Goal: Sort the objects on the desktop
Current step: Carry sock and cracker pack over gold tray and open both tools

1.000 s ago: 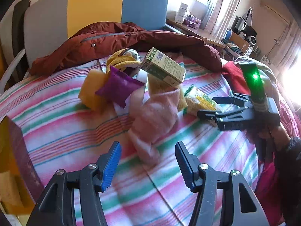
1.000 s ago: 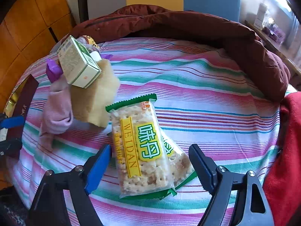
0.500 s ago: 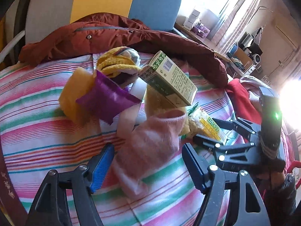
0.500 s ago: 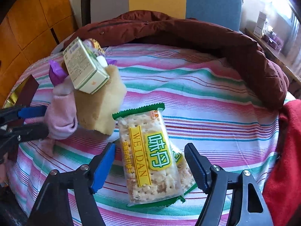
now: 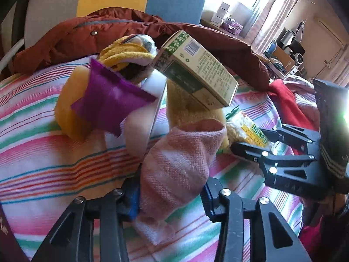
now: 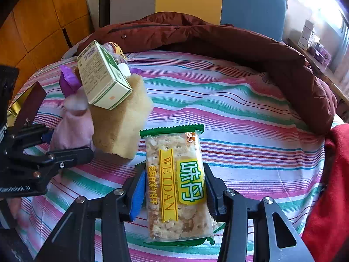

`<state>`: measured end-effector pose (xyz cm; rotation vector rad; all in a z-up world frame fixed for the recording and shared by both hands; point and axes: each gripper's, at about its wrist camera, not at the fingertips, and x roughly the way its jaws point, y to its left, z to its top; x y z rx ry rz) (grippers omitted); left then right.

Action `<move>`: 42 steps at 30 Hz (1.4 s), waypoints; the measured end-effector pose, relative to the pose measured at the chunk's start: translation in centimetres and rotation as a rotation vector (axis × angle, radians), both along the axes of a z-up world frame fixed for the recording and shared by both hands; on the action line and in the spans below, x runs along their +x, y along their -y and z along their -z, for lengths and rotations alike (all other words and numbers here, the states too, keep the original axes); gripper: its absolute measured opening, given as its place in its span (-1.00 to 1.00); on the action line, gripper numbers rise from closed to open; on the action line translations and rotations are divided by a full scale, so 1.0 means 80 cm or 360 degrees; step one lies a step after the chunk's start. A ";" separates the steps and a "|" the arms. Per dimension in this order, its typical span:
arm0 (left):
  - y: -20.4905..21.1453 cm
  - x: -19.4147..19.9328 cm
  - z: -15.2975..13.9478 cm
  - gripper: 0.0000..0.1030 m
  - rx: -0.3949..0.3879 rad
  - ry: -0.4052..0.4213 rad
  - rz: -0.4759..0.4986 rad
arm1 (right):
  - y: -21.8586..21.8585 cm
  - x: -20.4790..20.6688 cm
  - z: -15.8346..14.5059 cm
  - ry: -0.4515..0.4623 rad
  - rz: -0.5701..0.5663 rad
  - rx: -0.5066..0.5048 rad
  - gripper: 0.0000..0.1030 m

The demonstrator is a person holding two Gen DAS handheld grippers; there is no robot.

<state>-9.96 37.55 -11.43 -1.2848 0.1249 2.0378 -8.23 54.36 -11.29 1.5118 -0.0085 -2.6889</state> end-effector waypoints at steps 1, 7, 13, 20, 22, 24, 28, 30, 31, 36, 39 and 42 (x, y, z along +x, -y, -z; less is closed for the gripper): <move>0.003 0.003 -0.001 -0.14 -0.0003 -0.0006 -0.0006 | 0.001 0.000 -0.001 0.0000 -0.0003 0.0001 -0.07; 0.041 0.032 -0.024 -0.14 0.0000 -0.0097 -0.0057 | 0.006 0.007 -0.003 -0.0001 -0.0017 -0.0011 -0.07; 0.097 0.049 -0.071 -0.14 0.0043 -0.0220 -0.0129 | 0.001 0.001 -0.009 -0.0034 0.0047 0.0023 -0.08; 0.172 0.046 -0.109 -0.14 0.0079 -0.0309 -0.0317 | 0.006 0.025 -0.063 -0.0159 0.0160 0.0046 -0.07; 0.193 0.051 -0.113 -0.14 0.0069 -0.0344 -0.0350 | 0.017 0.029 -0.083 -0.0207 0.0148 0.0042 -0.07; 0.215 0.054 -0.116 -0.14 0.0076 -0.0354 -0.0388 | 0.032 0.028 -0.096 -0.0235 0.0116 0.0028 -0.07; 0.253 0.060 -0.120 -0.14 0.0076 -0.0367 -0.0472 | 0.089 0.026 -0.119 -0.0294 -0.0010 -0.0014 -0.07; 0.273 0.062 -0.122 -0.14 0.0075 -0.0373 -0.0515 | 0.118 0.024 -0.127 -0.0314 -0.0077 -0.0045 -0.07; 0.285 0.062 -0.123 -0.14 0.0074 -0.0381 -0.0542 | 0.135 0.024 -0.131 -0.0322 -0.0116 -0.0065 -0.07; 0.344 0.062 -0.126 -0.14 0.0065 -0.0396 -0.0662 | 0.235 0.009 -0.140 -0.0328 -0.0354 -0.0174 -0.07; 0.380 0.054 -0.126 -0.14 0.0050 -0.0396 -0.0739 | 0.293 -0.004 -0.134 -0.0292 -0.0452 -0.0233 -0.07; 0.413 0.040 -0.124 -0.14 0.0036 -0.0384 -0.0819 | 0.346 -0.013 -0.125 -0.0239 -0.0528 -0.0302 -0.07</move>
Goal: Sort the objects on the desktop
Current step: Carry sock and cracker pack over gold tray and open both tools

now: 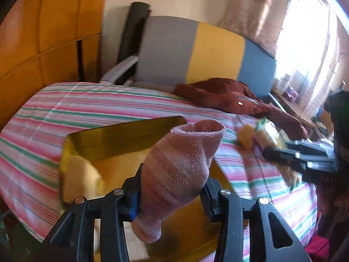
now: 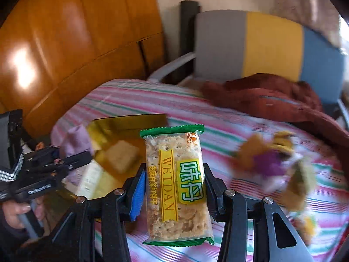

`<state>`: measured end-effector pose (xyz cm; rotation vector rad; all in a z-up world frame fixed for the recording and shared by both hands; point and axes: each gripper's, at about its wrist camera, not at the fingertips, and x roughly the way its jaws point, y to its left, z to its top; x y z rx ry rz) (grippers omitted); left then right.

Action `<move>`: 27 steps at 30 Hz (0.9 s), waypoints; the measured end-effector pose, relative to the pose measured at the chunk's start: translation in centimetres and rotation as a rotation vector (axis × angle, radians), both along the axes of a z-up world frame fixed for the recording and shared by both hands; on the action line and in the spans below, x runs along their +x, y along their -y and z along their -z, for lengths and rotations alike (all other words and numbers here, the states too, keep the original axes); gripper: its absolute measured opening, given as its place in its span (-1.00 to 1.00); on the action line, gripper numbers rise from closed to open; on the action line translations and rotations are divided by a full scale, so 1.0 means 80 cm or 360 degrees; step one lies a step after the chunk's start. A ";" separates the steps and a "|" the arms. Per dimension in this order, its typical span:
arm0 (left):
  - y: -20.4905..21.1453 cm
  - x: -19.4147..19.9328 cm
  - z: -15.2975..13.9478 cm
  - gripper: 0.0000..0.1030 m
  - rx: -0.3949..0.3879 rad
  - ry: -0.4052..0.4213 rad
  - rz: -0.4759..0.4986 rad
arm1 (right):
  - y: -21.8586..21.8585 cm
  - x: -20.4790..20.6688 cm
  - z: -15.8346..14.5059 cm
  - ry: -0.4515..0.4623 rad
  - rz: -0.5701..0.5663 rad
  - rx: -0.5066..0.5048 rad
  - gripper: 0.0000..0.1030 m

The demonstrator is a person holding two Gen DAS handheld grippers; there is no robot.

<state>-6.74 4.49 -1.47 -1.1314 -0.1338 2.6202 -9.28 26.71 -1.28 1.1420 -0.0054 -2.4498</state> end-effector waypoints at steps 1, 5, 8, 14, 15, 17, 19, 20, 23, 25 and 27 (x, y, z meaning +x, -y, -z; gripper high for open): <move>0.007 -0.005 0.001 -0.14 0.0000 0.0011 -0.0014 | 0.015 -0.002 0.002 0.0014 -0.0018 -0.0010 -0.07; 0.047 -0.038 0.010 -0.14 0.0002 0.0056 -0.0130 | 0.070 -0.018 0.022 0.0117 -0.0064 -0.0073 -0.07; 0.069 -0.060 0.019 -0.13 0.0002 0.0106 -0.0194 | 0.101 -0.029 0.035 0.0192 -0.0076 -0.0106 -0.07; 0.094 -0.079 0.024 0.17 0.0109 0.0161 -0.0256 | 0.146 -0.052 0.054 0.0305 -0.0071 -0.0233 -0.07; 0.097 -0.078 0.022 0.22 0.0115 0.0154 -0.0268 | 0.152 -0.053 0.056 0.0318 -0.0076 -0.0246 -0.07; 0.100 -0.077 0.021 0.29 0.0140 0.0145 -0.0258 | 0.162 -0.054 0.058 0.0328 -0.0078 -0.0260 -0.02; 0.103 -0.073 0.020 0.30 0.0159 0.0137 -0.0282 | 0.169 -0.056 0.061 0.0339 -0.0072 -0.0280 0.00; 0.105 -0.071 0.019 0.30 0.0165 0.0134 -0.0297 | 0.170 -0.055 0.061 0.0335 -0.0072 -0.0281 0.00; 0.113 -0.058 0.015 0.30 0.0196 0.0115 -0.0332 | 0.171 -0.049 0.060 0.0324 -0.0078 -0.0269 0.00; 0.113 -0.045 0.009 0.30 0.0180 0.0072 -0.0350 | 0.168 -0.042 0.059 0.0306 -0.0068 -0.0258 0.00; 0.110 -0.031 0.004 0.30 0.0151 0.0027 -0.0345 | 0.164 -0.034 0.057 0.0288 -0.0062 -0.0254 0.05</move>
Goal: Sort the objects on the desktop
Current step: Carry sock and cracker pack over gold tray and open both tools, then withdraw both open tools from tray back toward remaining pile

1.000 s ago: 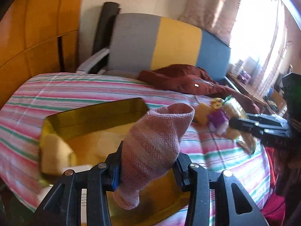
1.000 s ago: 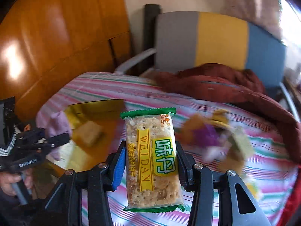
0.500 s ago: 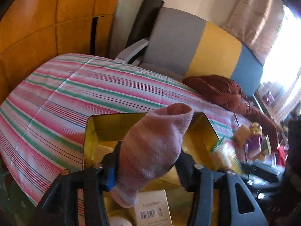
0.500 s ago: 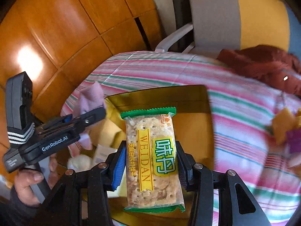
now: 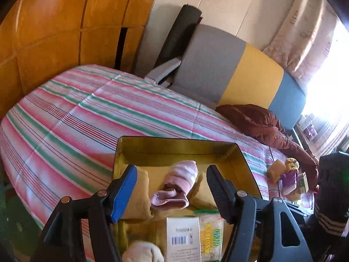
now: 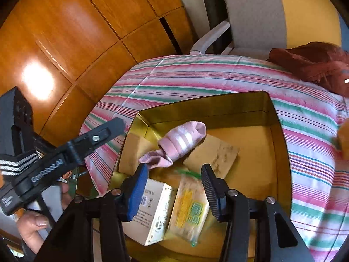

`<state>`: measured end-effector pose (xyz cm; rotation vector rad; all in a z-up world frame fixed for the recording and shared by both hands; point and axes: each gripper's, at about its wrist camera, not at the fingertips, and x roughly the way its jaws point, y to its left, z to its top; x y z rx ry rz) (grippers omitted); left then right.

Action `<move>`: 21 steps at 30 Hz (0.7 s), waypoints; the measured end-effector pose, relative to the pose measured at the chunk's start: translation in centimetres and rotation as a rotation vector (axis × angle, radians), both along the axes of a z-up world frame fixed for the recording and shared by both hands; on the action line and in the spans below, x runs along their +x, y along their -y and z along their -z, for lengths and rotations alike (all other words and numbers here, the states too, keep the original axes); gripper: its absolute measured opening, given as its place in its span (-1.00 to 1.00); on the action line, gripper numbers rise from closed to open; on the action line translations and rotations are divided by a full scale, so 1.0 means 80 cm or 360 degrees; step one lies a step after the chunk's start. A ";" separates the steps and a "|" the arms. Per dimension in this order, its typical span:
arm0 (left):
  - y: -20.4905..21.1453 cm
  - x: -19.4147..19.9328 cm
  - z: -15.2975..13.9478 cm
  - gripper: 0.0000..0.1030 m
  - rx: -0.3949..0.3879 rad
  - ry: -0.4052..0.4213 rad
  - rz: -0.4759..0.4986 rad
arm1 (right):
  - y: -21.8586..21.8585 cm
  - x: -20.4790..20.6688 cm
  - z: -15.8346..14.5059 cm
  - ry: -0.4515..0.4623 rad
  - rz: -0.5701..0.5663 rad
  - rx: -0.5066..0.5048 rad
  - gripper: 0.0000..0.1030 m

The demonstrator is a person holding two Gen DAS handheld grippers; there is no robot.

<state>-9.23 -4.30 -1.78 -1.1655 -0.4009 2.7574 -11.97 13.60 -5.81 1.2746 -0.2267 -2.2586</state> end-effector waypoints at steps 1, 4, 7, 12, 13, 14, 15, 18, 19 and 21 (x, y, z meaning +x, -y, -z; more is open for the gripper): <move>-0.003 0.007 -0.002 0.30 -0.0018 -0.0016 0.0006 | -0.003 0.006 -0.001 -0.0011 0.0008 -0.0004 0.13; -0.014 0.026 -0.009 0.30 -0.0066 -0.0065 0.0030 | -0.010 0.019 -0.006 -0.0049 0.0036 0.0008 0.19; -0.025 0.042 -0.012 0.30 -0.0105 -0.0091 0.0056 | -0.016 0.034 -0.010 -0.0097 0.0062 0.0034 0.28; -0.039 0.062 -0.011 0.30 -0.0139 -0.0096 0.0095 | -0.030 0.057 -0.016 -0.0170 0.0108 0.0102 0.38; -0.041 0.066 -0.011 0.30 -0.0148 -0.0097 0.0098 | -0.032 0.060 -0.016 -0.0181 0.0114 0.0113 0.41; -0.044 0.069 -0.010 0.30 -0.0160 -0.0097 0.0106 | -0.034 0.064 -0.017 -0.0195 0.0124 0.0125 0.43; -0.047 0.073 -0.010 0.30 -0.0172 -0.0096 0.0114 | -0.037 0.068 -0.018 -0.0206 0.0132 0.0133 0.44; -0.054 0.084 -0.009 0.30 -0.0199 -0.0101 0.0127 | -0.044 0.080 -0.019 -0.0243 0.0153 0.0166 0.54; -0.056 0.088 -0.010 0.30 -0.0208 -0.0104 0.0131 | -0.045 0.085 -0.019 -0.0262 0.0159 0.0193 0.58; -0.060 0.094 -0.010 0.30 -0.0223 -0.0108 0.0142 | -0.047 0.091 -0.019 -0.0289 0.0165 0.0230 0.58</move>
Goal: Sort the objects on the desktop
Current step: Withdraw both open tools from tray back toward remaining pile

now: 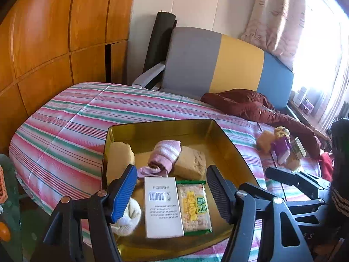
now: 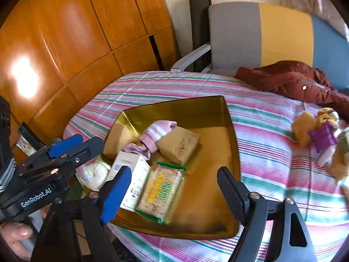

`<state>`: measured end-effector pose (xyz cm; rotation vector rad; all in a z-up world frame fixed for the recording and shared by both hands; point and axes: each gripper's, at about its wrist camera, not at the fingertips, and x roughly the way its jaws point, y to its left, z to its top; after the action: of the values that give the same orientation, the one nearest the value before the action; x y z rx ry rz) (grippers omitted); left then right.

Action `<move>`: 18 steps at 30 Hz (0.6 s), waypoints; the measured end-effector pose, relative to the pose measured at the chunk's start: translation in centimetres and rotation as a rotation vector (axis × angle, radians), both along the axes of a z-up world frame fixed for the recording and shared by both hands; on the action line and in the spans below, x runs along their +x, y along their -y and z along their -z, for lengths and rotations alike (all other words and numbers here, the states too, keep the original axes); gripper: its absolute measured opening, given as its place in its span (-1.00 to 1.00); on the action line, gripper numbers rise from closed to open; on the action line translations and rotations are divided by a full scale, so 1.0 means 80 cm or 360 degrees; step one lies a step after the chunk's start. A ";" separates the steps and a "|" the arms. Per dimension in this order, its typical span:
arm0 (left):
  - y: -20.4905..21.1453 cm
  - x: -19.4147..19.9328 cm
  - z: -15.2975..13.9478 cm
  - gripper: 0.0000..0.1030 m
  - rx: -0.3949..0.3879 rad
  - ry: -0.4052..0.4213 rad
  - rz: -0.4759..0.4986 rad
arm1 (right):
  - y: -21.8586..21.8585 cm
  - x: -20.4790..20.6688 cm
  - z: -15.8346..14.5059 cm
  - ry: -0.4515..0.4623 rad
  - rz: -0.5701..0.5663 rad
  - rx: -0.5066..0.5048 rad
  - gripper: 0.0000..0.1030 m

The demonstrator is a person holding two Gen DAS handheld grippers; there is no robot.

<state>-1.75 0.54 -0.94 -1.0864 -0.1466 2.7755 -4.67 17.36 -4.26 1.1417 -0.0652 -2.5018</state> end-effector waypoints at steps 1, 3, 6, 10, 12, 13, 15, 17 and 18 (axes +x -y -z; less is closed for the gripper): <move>-0.002 0.002 0.000 0.30 -0.0009 -0.0003 0.0005 | -0.001 0.003 0.000 -0.0010 0.0002 0.0015 0.58; -0.008 0.008 -0.001 0.30 -0.0032 -0.0016 0.0018 | -0.005 0.007 -0.001 -0.0028 0.0009 0.0032 0.59; -0.016 0.012 -0.001 0.30 -0.0055 -0.0018 0.0046 | -0.011 0.011 -0.002 -0.0049 0.0030 0.0058 0.62; -0.025 0.015 0.002 0.30 -0.0067 -0.0003 0.0079 | -0.022 0.013 -0.002 -0.0051 0.0058 0.0062 0.65; -0.029 0.017 0.004 0.30 -0.0068 0.0003 0.0096 | -0.029 0.013 -0.002 -0.0048 0.0080 0.0066 0.66; -0.032 0.017 0.004 0.30 -0.0072 0.0006 0.0106 | -0.034 0.012 -0.001 -0.0044 0.0095 0.0064 0.68; -0.036 0.019 0.006 0.30 -0.0081 0.0011 0.0123 | -0.043 0.011 0.000 -0.0037 0.0119 0.0060 0.69; -0.041 0.020 0.007 0.30 -0.0085 0.0014 0.0141 | -0.053 0.010 0.001 -0.0031 0.0149 0.0067 0.70; -0.043 0.020 0.008 0.30 -0.0088 0.0018 0.0151 | -0.058 0.010 0.002 -0.0026 0.0166 0.0068 0.71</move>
<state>-0.14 3.99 -1.58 -1.0925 -0.0188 2.7042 -3.88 22.02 -4.41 1.1625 -0.0686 -2.6153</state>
